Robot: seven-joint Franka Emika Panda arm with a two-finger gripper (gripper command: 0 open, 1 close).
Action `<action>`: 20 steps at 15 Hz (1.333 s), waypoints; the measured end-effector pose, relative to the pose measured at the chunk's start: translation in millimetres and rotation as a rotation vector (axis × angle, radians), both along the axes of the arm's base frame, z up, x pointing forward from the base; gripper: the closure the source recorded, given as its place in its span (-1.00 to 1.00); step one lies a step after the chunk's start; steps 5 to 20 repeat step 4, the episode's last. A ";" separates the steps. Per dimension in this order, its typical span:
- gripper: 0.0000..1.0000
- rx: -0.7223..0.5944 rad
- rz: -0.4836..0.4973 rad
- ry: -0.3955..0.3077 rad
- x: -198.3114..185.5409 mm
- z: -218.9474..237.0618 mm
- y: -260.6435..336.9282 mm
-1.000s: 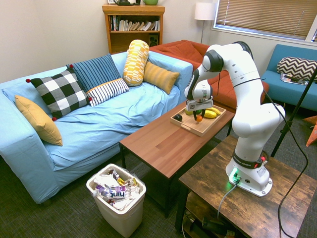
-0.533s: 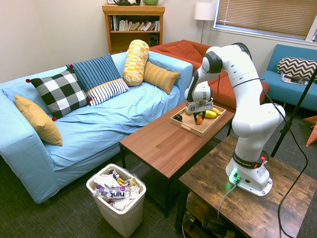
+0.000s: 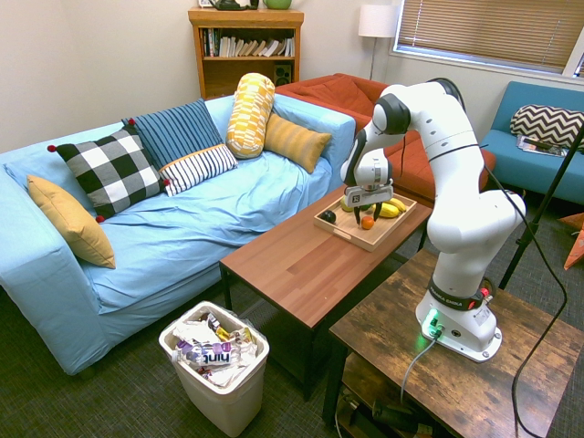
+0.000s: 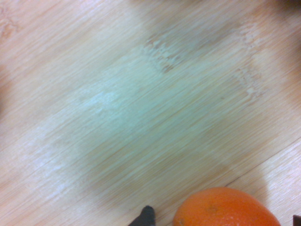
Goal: Put the tangerine in the tray
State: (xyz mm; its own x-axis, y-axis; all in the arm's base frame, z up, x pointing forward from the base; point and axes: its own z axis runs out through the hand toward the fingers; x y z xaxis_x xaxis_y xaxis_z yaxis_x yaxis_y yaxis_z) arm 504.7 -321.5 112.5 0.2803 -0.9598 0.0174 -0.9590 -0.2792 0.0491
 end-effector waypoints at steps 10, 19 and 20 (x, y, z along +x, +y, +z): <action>-1.00 -0.009 0.003 -0.039 8.0 32.6 -1.0; -1.00 -0.009 0.003 -0.039 8.0 32.6 -1.0; -1.00 -0.009 0.003 -0.039 8.0 32.6 -1.0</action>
